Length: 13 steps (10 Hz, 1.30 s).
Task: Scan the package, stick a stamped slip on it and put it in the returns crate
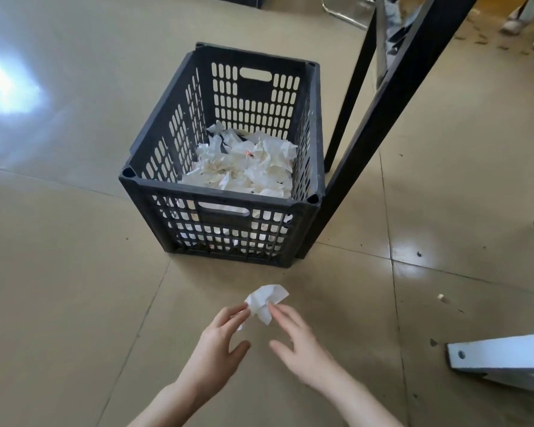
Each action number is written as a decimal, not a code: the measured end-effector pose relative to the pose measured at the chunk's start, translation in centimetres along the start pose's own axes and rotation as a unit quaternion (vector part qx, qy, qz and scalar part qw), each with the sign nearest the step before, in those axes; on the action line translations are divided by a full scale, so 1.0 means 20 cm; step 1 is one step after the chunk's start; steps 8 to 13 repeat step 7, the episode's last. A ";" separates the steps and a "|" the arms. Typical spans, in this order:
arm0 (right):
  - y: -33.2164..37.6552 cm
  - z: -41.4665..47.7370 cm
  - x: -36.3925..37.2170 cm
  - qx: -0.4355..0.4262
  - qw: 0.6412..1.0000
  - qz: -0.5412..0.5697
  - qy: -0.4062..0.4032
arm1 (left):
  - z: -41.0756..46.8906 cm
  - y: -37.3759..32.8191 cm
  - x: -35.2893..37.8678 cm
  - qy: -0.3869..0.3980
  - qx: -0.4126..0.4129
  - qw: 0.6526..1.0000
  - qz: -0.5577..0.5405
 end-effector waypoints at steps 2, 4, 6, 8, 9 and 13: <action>0.56 -0.08 -0.31 -0.110 0.991 -0.048 -0.057 | -0.12 -0.34 -0.54 -0.171 0.079 0.982 0.020; 0.98 0.15 -0.66 -0.156 0.979 -0.022 -0.132 | 0.18 -0.69 -0.93 -0.234 0.145 0.961 0.023; 0.94 0.52 -0.76 -0.069 0.991 -0.021 -0.115 | 0.57 -0.67 -0.94 -0.160 0.083 0.981 0.067; 0.88 0.59 -0.77 -0.044 0.991 -0.022 -0.126 | 0.65 -0.61 -0.88 -0.117 0.064 0.983 0.126; 0.88 0.59 -0.77 -0.044 0.991 -0.022 -0.126 | 0.65 -0.61 -0.88 -0.117 0.064 0.983 0.126; 0.88 0.59 -0.77 -0.044 0.991 -0.022 -0.126 | 0.65 -0.61 -0.88 -0.117 0.064 0.983 0.126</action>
Point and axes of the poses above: each hand's wrist, its own z-axis towards the middle knuckle, its own x-axis out of the palm, y = z × x, the point moved 6 cm from there along z, towards the middle knuckle, and after that the axes turned 2 degrees about -z, right-handed, at the moved point
